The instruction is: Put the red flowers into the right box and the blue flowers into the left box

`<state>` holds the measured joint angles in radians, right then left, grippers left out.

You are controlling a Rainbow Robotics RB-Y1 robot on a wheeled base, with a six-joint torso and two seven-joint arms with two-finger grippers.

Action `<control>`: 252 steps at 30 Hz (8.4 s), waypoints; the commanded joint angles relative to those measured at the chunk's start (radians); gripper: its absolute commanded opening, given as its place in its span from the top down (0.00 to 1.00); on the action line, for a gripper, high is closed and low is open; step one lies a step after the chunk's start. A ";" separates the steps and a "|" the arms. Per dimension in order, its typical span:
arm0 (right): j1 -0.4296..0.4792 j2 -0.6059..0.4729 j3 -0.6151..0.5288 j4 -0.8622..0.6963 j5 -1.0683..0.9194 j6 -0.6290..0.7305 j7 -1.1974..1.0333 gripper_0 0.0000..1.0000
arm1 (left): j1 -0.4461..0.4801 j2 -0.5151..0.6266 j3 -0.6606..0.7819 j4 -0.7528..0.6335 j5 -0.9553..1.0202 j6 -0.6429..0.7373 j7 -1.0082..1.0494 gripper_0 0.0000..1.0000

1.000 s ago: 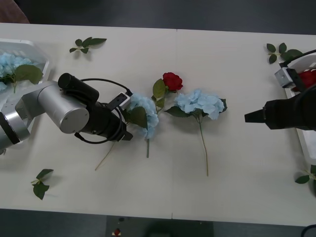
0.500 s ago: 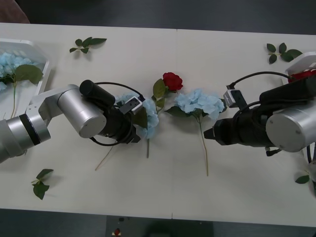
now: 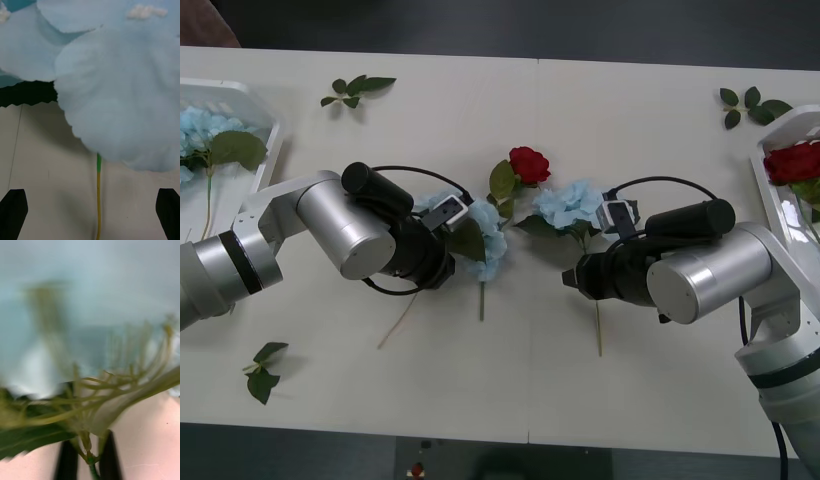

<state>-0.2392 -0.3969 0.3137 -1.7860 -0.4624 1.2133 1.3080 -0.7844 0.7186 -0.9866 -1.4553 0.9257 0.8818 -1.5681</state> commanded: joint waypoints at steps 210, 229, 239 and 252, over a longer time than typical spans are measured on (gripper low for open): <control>-0.296 -0.197 -0.556 -0.098 -0.852 0.371 0.521 0.00 | 0.852 0.412 1.396 -0.171 0.366 0.022 0.240 1.00; -0.210 -0.218 -0.794 -0.098 -0.835 0.586 1.084 0.00 | 0.857 0.410 1.362 -0.106 0.335 -0.041 0.218 0.12; -0.160 -0.226 -0.863 -0.096 -0.926 0.640 1.249 0.00 | 0.857 0.410 1.362 -0.105 0.334 -0.063 0.214 0.00; -0.107 -0.257 -0.887 0.051 -1.093 0.641 1.397 0.00 | 0.855 0.410 1.364 -0.103 0.335 -0.069 0.212 0.00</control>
<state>-0.3442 -0.6068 -0.5705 -1.7356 -1.5368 1.8554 2.6689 0.0839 1.0824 0.3582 -1.5540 1.2675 0.8281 -1.3001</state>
